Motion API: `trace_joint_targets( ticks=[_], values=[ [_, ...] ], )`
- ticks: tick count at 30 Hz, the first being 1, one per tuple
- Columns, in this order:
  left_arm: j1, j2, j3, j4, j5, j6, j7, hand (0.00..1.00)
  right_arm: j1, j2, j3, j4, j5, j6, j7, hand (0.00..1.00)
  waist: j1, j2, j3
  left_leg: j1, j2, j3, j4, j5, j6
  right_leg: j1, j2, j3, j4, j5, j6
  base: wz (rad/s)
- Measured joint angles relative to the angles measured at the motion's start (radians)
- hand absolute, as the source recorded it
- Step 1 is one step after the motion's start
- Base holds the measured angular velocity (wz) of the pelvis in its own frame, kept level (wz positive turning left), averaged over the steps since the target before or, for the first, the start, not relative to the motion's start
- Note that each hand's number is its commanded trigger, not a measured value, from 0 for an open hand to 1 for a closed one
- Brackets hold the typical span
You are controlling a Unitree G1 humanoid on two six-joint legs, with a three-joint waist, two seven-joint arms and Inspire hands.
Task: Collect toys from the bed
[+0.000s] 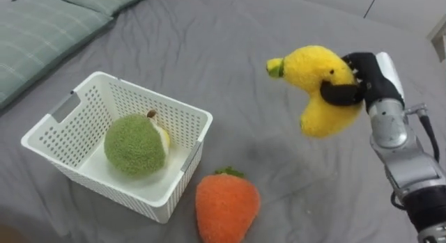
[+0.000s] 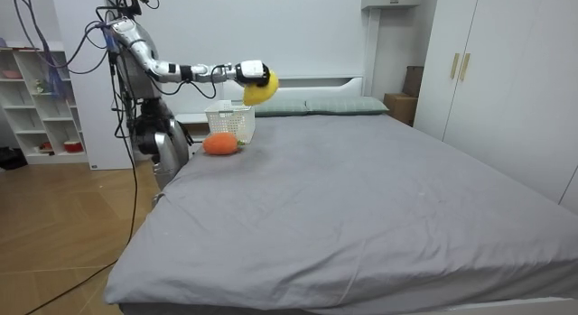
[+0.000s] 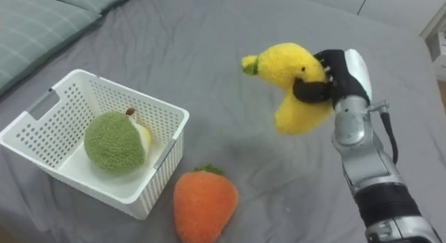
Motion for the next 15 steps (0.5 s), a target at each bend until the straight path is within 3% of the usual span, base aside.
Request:
trace_joint_targets(
  ticks=[6, 11, 13, 15],
  values=[
    [0.007, -0.006, -0.002, -0.007, 0.018, 0.003, -0.02, 0.0, 0.0, 0.004, 0.0, -0.156, 0.009, 0.001, 0.053, 1.0, 0.004, 0.013, 0.0144, 0.005, -0.006, -0.01, 0.005, -0.009, 0.007, 0.009, -0.007, -0.002, 0.001, -0.004, 0.005, 0.02],
    [0.006, -0.008, -0.01, -0.033, 0.067, 0.009, -0.027, 0.0, 0.0, 0.046, 0.01, -0.218, 0.01, 0.002, 0.099, 1.0, 0.023, 0.014, 0.015, 0.009, -0.008, -0.004, -0.004, -0.013, 0.01, 0.009, -0.009, 0.0, 0.001, -0.003, 0.006, -0.03],
    [0.004, -0.018, -0.01, -0.051, 0.082, 0.017, -0.036, 0.0, -0.001, 0.07, 0.016, -0.221, 0.011, 0.002, 0.106, 1.0, 0.039, 0.013, 0.015, 0.01, -0.008, -0.006, -0.008, -0.013, 0.011, 0.012, -0.009, -0.005, 0.001, -0.003, 0.006, 0.02],
    [0.004, -0.032, -0.01, -0.067, 0.086, 0.022, -0.037, 0.0, -0.003, 0.07, 0.042, -0.221, 0.011, 0.012, 0.108, 1.0, 0.053, 0.013, 0.0153, 0.01, -0.008, -0.009, -0.008, -0.013, 0.011, 0.013, -0.01, -0.015, 0.001, -0.003, 0.006, 0.07]
  ],
)
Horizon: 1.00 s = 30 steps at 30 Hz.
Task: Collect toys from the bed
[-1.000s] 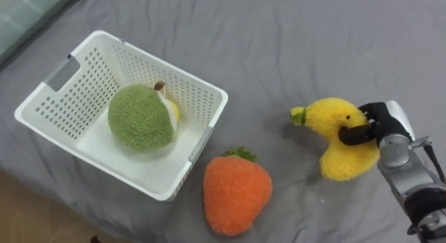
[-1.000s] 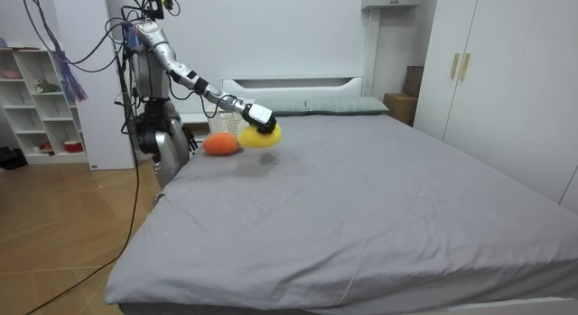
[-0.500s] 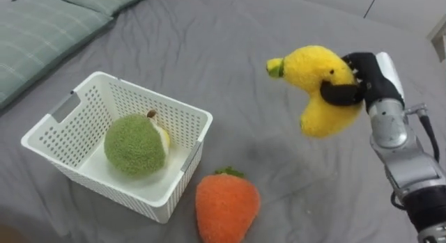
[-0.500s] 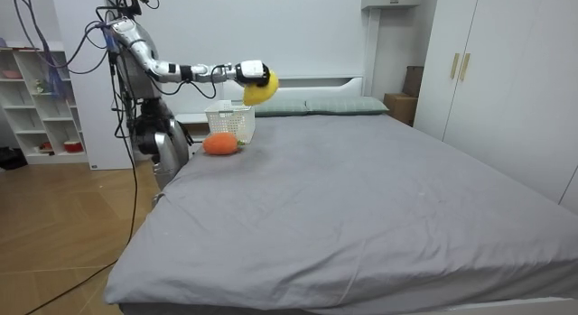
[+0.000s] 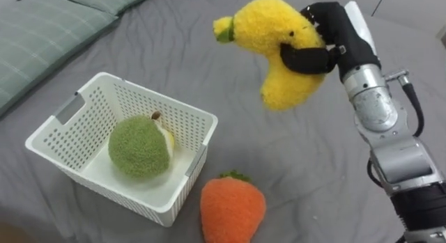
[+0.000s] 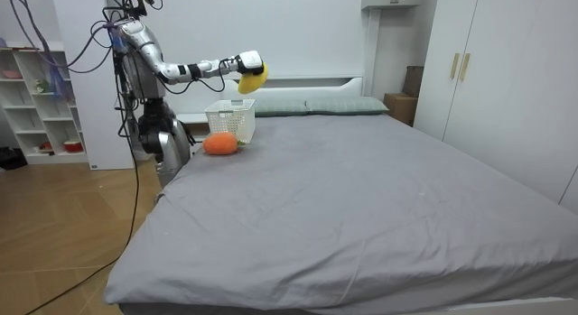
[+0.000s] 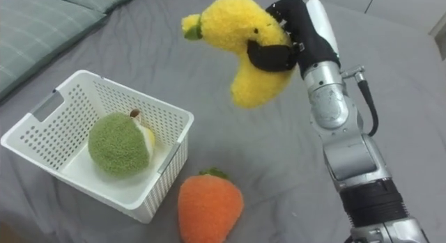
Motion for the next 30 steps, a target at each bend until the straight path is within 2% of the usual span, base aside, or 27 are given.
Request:
trace_joint_targets(
  ticks=[3, 6, 9, 12, 13, 18, 19, 22, 24, 26, 30],
  values=[
    [-0.001, -0.01, -0.003, -0.001, 0.001, 0.005, -0.001, 0.0, -0.003, 0.004, 0.038, 0.001, -0.009, 0.032, 0.02, 1.0, 0.024, -0.007, 0.0054, 0.007, 0.0, -0.008, 0.0, 0.0, 0.0, 0.006, 0.0, -0.01, -0.001, 0.0, 0.0, 0.08],
    [0.002, -0.014, -0.004, 0.001, 0.002, 0.022, 0.0, 0.0, -0.007, 0.025, 0.05, 0.002, -0.014, 0.053, 0.037, 1.0, 0.046, -0.01, 0.009, 0.007, -0.002, -0.012, 0.001, 0.0, 0.0, 0.008, -0.001, -0.015, -0.001, 0.0, 0.0, 0.04],
    [0.003, -0.015, -0.003, 0.001, 0.024, 0.03, 0.0, 0.0, -0.007, 0.047, 0.05, 0.004, -0.053, 0.057, 0.046, 1.0, 0.056, -0.012, 0.0096, -0.01, -0.008, -0.04, 0.008, -0.001, 0.0, 0.008, -0.003, -0.035, -0.001, 0.0, 0.001, 0.2],
    [0.006, -0.017, -0.002, -0.003, 0.024, 0.046, 0.0, 0.0, -0.007, 0.051, 0.056, 0.016, -0.093, 0.064, 0.046, 0.98, 0.081, -0.012, 0.0094, -0.019, -0.014, -0.056, 0.017, 0.0, 0.001, 0.008, -0.007, -0.043, -0.001, -0.005, 0.008, 0.16],
    [0.018, -0.018, -0.001, -0.017, 0.025, 0.052, 0.0, 0.0, -0.007, 0.055, 0.062, 0.016, -0.128, 0.074, 0.046, 0.71, 0.094, -0.012, 0.0093, -0.021, -0.015, -0.057, 0.018, 0.0, 0.001, 0.007, -0.007, -0.043, -0.001, -0.005, 0.008, 0.09],
    [0.042, -0.03, 0.0, -0.031, 0.069, 0.077, -0.001, 0.0, -0.008, 0.074, 0.082, 0.016, -0.173, 0.096, 0.047, 0.52, 0.123, -0.021, 0.0081, -0.036, -0.018, -0.078, 0.031, 0.0, 0.001, 0.008, -0.008, -0.058, -0.001, -0.006, 0.009, 0.13],
    [0.042, -0.033, 0.0, -0.031, 0.084, 0.081, -0.004, 0.0, -0.008, 0.084, 0.085, 0.016, -0.173, 0.098, 0.047, 0.4, 0.128, -0.025, 0.0077, -0.038, -0.018, -0.081, 0.034, 0.0, 0.001, 0.008, -0.008, -0.059, -0.001, -0.006, 0.009, 0.12],
    [0.042, -0.036, 0.0, -0.032, 0.103, 0.085, -0.011, 0.0, -0.008, 0.104, 0.086, 0.016, -0.169, 0.098, 0.047, 0.36, 0.141, -0.034, 0.0072, -0.039, -0.019, -0.09, 0.036, 0.0, 0.0, 0.013, -0.008, -0.068, -0.001, -0.006, 0.009, 0.1],
    [0.042, -0.036, 0.0, -0.036, 0.104, 0.088, -0.013, 0.0, -0.008, 0.112, 0.086, 0.016, -0.169, 0.098, 0.047, 0.23, 0.148, -0.039, 0.0078, -0.043, -0.02, -0.093, 0.039, 0.0, 0.0, 0.015, -0.008, -0.069, -0.001, -0.006, 0.009, 0.06],
    [0.042, -0.036, 0.0, -0.043, 0.107, 0.089, -0.022, 0.0, -0.008, 0.115, 0.086, 0.016, -0.169, 0.099, 0.047, 0.01, 0.149, -0.044, 0.0097, -0.046, -0.023, -0.105, 0.046, 0.0, 0.001, 0.019, -0.009, -0.072, -0.001, -0.006, 0.009, 0.16],
    [0.039, -0.035, 0.003, -0.048, 0.117, 0.09, -0.026, 0.0, -0.008, 0.117, 0.085, 0.016, -0.16, 0.099, 0.048, 0.0, 0.148, -0.052, 0.0092, -0.054, -0.027, -0.117, 0.053, 0.0, 0.001, 0.02, -0.011, -0.076, 0.0, -0.007, 0.01, 0.11]
  ],
)
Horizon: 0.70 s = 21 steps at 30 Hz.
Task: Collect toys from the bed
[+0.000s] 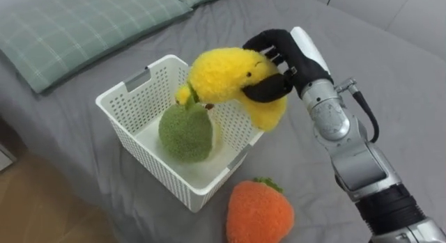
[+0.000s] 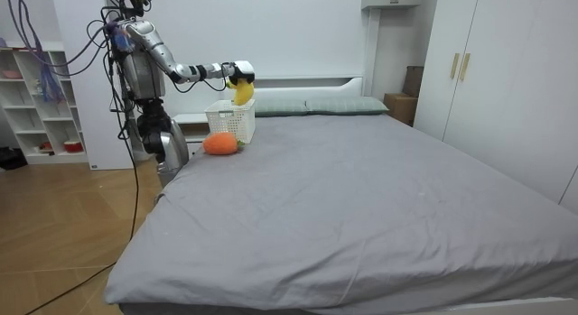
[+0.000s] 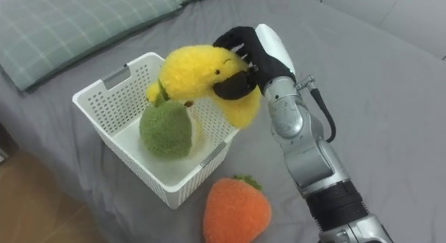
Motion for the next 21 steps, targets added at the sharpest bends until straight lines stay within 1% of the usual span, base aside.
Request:
trace_joint_targets(
  ticks=[8, 11, 18, 21],
  values=[
    [-0.004, 0.006, 0.004, 0.0, 0.016, 0.013, -0.001, 0.0, 0.0, 0.001, 0.0, 0.001, 0.031, 0.0, 0.0, 0.0, 0.0, -0.005, 0.0, -0.005, -0.007, -0.013, 0.0, 0.004, 0.003, 0.0, -0.004, -0.012, 0.001, 0.0, 0.0, 0.05],
    [-0.015, 0.006, 0.012, 0.0, 0.016, 0.016, -0.002, 0.0, 0.0, 0.001, 0.0, 0.008, 0.056, 0.0, 0.0, 0.0, 0.0, -0.005, 0.0002, -0.006, -0.007, -0.015, 0.0, 0.004, 0.003, 0.001, -0.005, -0.017, 0.001, 0.0, 0.0, 0.0],
    [-0.036, 0.006, 0.019, 0.0, 0.016, 0.016, -0.002, 0.0, -0.001, 0.0, -0.001, 0.078, 0.074, -0.003, 0.0, 0.0, -0.003, -0.004, 0.001, -0.008, -0.007, -0.015, 0.0, 0.004, 0.003, -0.002, -0.005, -0.016, 0.0, 0.0, 0.0, 0.0],
    [-0.041, 0.006, 0.019, 0.0, 0.016, 0.016, -0.003, 0.0, -0.002, 0.0, -0.001, 0.092, 0.074, -0.003, 0.001, 0.0, -0.004, -0.002, 0.0026, -0.008, -0.007, -0.015, -0.001, 0.004, 0.003, -0.002, -0.005, -0.016, 0.0, 0.0, 0.0, 0.0]
  ],
)
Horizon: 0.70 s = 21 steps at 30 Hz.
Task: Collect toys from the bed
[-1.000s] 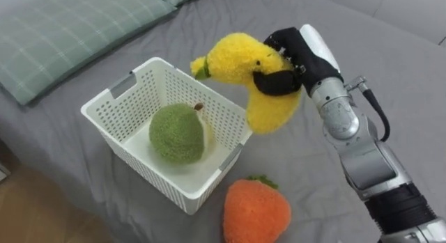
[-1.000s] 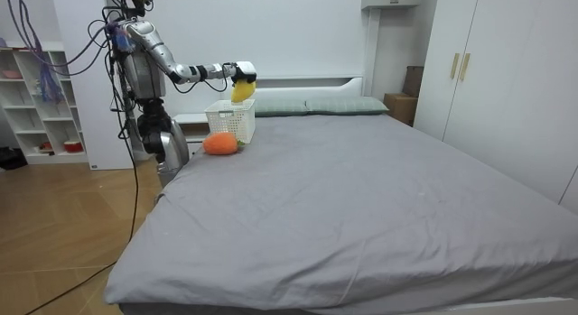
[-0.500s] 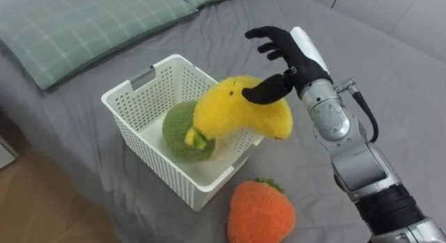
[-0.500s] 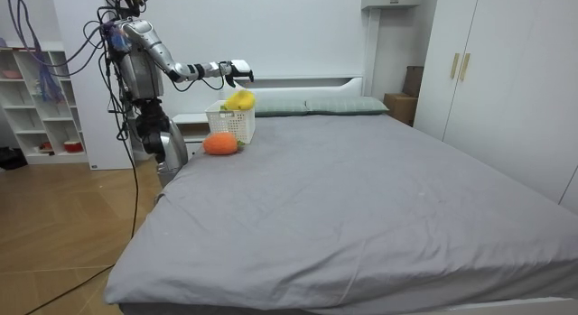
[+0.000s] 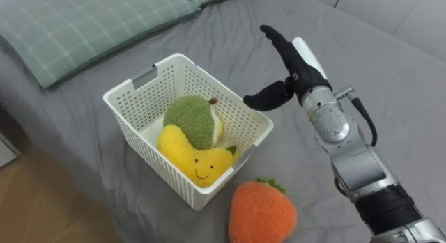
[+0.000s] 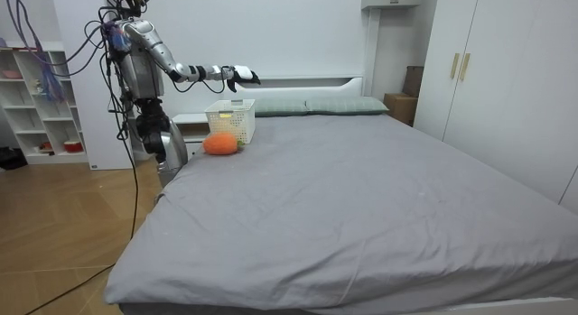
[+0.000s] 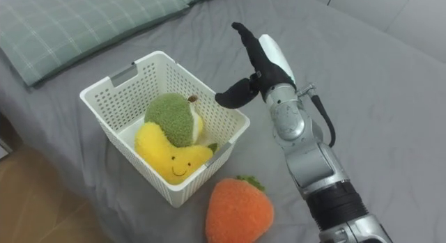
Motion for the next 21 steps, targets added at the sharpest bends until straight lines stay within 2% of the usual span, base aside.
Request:
trace_joint_targets(
  ticks=[13, 21],
  values=[
    [0.0, 0.001, 0.0, 0.0, 0.0, -0.002, 0.0, 0.0, -0.02, 0.0, 0.0, 0.033, 0.002, 0.0, 0.0, 0.0, -0.016, -0.001, -0.0003, -0.007, 0.0, 0.0, 0.0, 0.001, 0.0, -0.008, 0.0, 0.001, 0.0, 0.0, 0.0, 0.0],
    [0.001, 0.003, 0.001, 0.0, 0.019, -0.004, 0.0, 0.0, -0.02, 0.0, 0.0, 0.032, 0.033, 0.0, 0.0, 0.0, -0.013, -0.009, 0.0004, -0.007, 0.0, 0.001, -0.001, 0.001, 0.0, -0.01, 0.001, 0.004, 0.0, 0.0, 0.0, 0.0]
  ],
)
